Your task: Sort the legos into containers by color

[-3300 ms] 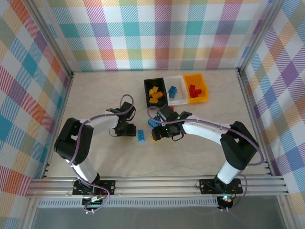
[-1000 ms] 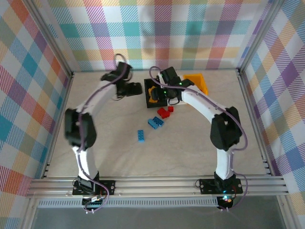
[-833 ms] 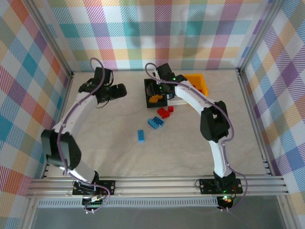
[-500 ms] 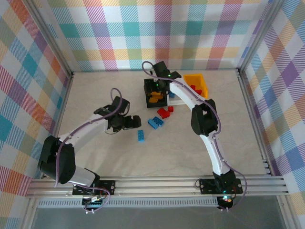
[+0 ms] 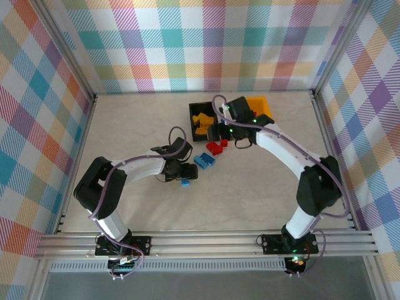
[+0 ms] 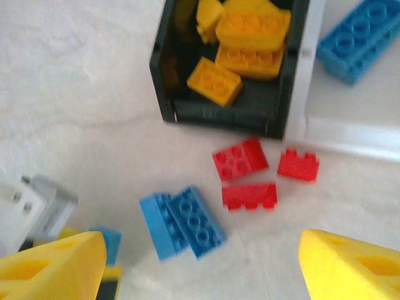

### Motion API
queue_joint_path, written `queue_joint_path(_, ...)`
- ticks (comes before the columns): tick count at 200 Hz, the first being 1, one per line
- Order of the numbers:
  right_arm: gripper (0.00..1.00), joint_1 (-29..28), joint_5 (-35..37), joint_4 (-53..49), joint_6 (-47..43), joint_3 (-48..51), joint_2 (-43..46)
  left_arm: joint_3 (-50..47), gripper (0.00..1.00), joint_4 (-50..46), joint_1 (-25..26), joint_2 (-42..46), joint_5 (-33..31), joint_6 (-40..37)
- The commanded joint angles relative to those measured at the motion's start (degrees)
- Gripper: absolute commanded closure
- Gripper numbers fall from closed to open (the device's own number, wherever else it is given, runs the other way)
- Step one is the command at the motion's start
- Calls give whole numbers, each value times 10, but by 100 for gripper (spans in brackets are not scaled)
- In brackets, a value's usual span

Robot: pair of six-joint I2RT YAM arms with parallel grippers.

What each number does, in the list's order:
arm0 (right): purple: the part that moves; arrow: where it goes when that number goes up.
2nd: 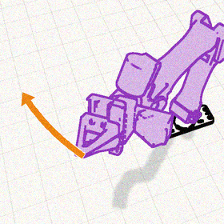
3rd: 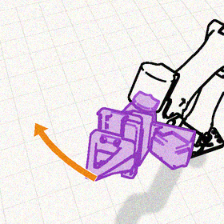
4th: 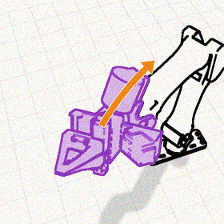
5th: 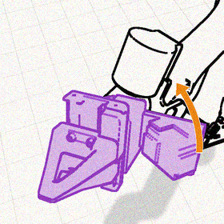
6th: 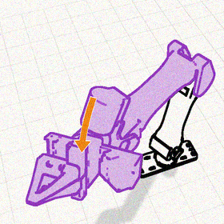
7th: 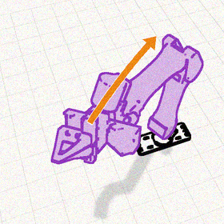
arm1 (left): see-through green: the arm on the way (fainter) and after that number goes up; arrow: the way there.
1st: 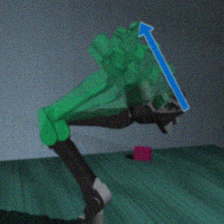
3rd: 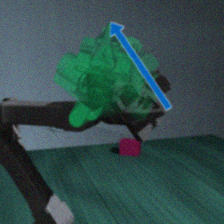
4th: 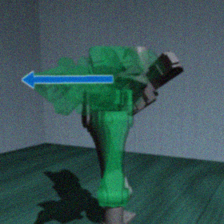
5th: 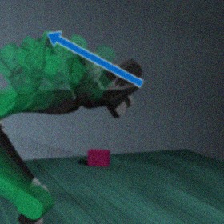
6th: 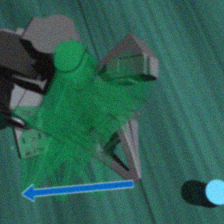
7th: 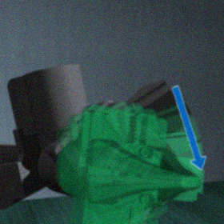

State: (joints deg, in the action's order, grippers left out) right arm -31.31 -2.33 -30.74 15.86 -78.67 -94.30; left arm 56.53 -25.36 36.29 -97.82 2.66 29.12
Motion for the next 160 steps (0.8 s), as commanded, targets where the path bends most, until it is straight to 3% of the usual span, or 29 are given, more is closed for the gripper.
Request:
queue_joint_path(1,20,-13,-13,13,21,88,36,12,22,17,4,-23,-20,-2)
queue_joint_path(18,20,-20,-9,15,27,145,70,17,27,24,4,-42,-18,-3)
queue_joint_path(45,20,-27,-9,22,43,217,116,38,60,10,4,-52,-26,-7)
queue_joint_path(62,19,-27,5,24,48,252,152,53,73,-13,4,-47,-31,-16)
queue_joint_path(104,19,-26,45,18,54,301,218,158,78,-80,4,-38,-34,-42)
queue_joint_path(129,19,-25,51,29,71,343,272,314,77,-120,4,-89,-24,-75)
queue_joint_path(160,20,-26,29,43,80,380,315,531,77,-129,3,-213,3,-106)
